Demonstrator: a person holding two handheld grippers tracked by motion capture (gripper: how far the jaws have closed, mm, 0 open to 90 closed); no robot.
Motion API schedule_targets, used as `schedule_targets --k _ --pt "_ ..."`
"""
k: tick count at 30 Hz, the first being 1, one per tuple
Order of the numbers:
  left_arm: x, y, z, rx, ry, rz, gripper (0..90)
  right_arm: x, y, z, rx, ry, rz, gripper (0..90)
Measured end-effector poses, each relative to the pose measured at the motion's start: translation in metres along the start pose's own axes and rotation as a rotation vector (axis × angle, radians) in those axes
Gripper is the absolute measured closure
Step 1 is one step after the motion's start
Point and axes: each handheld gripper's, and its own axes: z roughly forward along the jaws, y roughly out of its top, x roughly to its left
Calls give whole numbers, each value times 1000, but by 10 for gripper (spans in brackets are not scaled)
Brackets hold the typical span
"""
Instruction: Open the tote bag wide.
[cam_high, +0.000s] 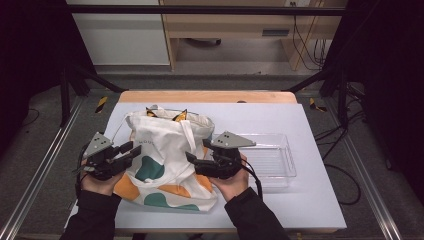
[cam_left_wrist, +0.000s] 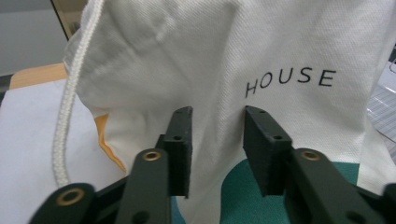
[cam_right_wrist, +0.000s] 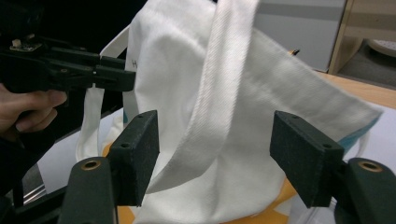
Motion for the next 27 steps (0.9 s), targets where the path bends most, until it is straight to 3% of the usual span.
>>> schedule_targets --k 8,17,27 --pt "-2 -2 1 14 -12 -3 845 9 -7 20 49 13 -12 352" --pt "-4 -5 -2 19 -19 -1 877 15 -16 41 96 6 -18 403" --pt "-6 -9 -6 24 -24 -1 880 19 -23 59 103 -54 -17 500"
